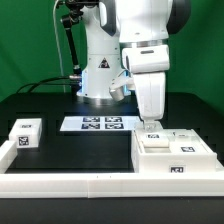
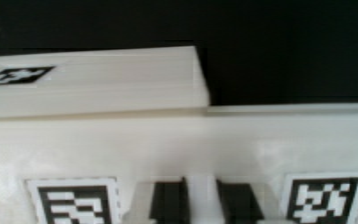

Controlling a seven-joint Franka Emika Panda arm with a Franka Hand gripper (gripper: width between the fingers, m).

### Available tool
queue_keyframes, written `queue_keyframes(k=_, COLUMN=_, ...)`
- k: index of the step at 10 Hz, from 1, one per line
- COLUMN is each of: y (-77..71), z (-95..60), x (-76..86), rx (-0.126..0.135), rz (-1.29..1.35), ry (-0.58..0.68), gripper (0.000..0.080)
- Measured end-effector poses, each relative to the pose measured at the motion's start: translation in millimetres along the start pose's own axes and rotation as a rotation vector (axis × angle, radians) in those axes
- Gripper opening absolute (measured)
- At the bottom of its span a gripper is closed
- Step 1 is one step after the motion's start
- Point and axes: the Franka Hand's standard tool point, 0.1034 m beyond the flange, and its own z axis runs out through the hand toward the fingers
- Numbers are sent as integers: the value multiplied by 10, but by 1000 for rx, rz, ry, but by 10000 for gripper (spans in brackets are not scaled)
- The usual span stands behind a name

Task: Assemble cabinet

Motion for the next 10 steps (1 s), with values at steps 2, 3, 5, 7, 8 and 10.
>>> queue_keyframes(k=2, y=63, z=-4, x=-3, rx=-5, rz=-18, ry=3, gripper=71)
queue_keyframes(k=3, y=62, z=-5, x=-3, rx=-5, rz=-17, ry=3, gripper=71)
queue_keyframes(k=5, y=65, z=-3, x=-10, rx=-5, rz=-25, ry=3, gripper=71)
queue_keyframes(k=7, y=186, z=-2, x=4, rx=7, rz=-29, ry=4, gripper=71)
queue_keyframes(k=8, y=248, z=2, x=5, rx=11, rz=-26, ry=4, gripper=71)
queue_keyframes(k=10, y=322, z=10, x=7, rx=25, rz=-24, ry=3, gripper=71)
